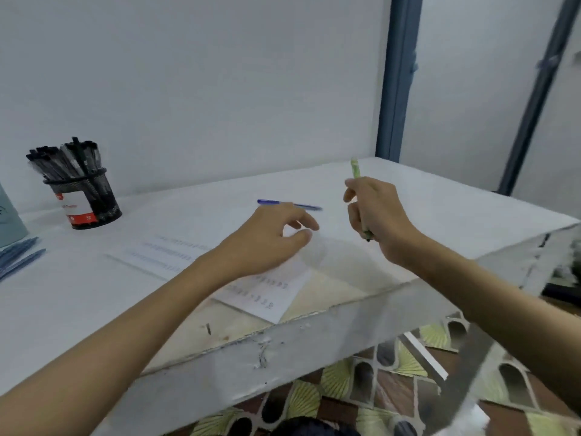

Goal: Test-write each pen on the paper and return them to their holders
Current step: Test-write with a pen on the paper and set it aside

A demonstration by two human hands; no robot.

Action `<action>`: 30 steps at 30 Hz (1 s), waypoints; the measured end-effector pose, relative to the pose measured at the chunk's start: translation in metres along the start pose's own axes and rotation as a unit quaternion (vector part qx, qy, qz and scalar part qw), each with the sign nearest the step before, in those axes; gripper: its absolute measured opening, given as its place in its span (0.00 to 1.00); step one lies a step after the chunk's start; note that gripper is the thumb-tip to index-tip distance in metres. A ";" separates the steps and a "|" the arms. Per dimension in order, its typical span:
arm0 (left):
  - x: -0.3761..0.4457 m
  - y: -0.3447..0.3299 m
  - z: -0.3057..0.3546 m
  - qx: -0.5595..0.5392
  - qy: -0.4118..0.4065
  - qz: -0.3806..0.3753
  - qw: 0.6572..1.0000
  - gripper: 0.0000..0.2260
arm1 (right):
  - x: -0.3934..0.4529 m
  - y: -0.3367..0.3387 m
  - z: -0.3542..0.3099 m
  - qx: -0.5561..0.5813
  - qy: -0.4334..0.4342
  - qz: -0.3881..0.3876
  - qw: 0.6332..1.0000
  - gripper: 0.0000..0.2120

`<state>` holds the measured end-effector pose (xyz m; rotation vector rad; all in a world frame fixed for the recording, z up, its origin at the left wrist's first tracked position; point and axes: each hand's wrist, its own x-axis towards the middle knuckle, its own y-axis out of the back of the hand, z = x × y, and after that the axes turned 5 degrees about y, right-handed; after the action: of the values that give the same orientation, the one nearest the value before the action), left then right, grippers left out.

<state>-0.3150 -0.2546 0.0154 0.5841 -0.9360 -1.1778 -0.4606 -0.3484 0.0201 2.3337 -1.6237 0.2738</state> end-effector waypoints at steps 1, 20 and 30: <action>0.002 -0.013 0.022 -0.019 -0.027 -0.004 0.999 0.08 | -0.008 0.025 -0.001 0.015 0.001 0.027 1.000 0.14; -0.028 -0.410 0.111 0.085 -0.040 -0.441 0.893 0.10 | -0.268 0.283 0.328 -0.296 -0.383 0.031 0.874 0.19; -0.071 -0.499 0.048 0.101 0.053 -0.528 0.841 0.12 | -0.317 0.247 0.454 -0.302 -0.483 0.005 0.822 0.14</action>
<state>-0.6173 -0.3367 -0.3822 1.4311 -0.6135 -1.9987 -0.8057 -0.3021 -0.4758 1.9778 -1.6791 -1.4321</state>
